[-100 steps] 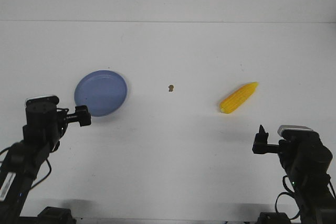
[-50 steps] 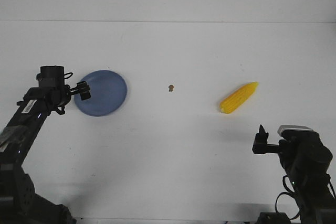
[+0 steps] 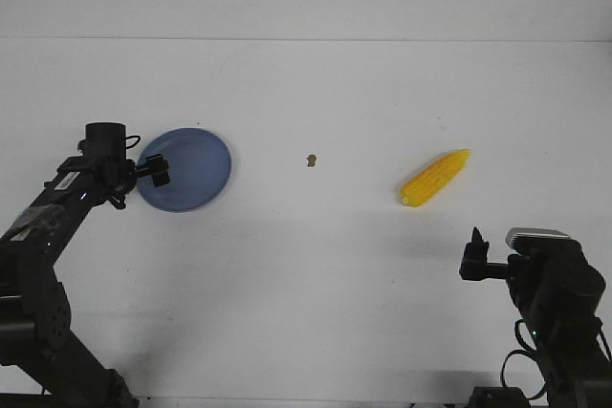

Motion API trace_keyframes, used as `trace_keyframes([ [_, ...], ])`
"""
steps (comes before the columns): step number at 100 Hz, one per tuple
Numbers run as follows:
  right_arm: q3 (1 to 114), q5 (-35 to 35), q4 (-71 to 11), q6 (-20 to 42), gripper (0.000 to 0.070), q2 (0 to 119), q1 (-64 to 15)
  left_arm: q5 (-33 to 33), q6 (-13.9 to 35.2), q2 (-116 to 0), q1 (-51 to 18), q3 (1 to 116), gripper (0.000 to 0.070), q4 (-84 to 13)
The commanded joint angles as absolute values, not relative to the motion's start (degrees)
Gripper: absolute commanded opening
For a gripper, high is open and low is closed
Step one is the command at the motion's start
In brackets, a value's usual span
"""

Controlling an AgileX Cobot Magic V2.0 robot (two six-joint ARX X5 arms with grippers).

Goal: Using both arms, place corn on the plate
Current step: 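Grip the blue plate's rim with the left gripper, then drag the blue plate with the left gripper toward the table center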

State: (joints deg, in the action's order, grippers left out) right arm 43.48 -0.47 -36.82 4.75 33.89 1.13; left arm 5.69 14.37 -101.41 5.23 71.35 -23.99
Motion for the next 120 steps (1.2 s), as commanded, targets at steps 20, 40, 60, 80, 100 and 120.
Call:
trace_keyframes([
  [20,44.1,-0.7,-36.1,5.1,0.0657,34.1,1.1,3.9,14.4,-103.0,5.5,72.7,0.0099,-23.7],
  [40,44.1,-0.7,-36.1,5.1,0.0657,34.1,1.1,-4.9,14.9,-102.4,6.0,72.7,0.0004,-23.6],
  [60,44.1,-0.7,-36.1,5.1,0.0657,34.1,1.1,-11.4,15.9,-95.9,6.0,72.7,0.0004,-23.6],
  [80,44.1,-0.7,-36.0,5.1,0.0657,34.1,1.1,-19.6,18.1,-86.7,3.9,72.6,0.0004,-25.4],
  [100,44.1,-0.7,-36.0,5.1,0.0657,34.1,1.1,-21.1,17.4,-80.8,-2.8,71.7,0.0004,-30.5],
  [120,44.1,-0.7,-36.0,5.1,0.0657,34.1,1.1,-21.1,19.5,-78.0,-10.2,65.6,0.0004,-28.8],
])
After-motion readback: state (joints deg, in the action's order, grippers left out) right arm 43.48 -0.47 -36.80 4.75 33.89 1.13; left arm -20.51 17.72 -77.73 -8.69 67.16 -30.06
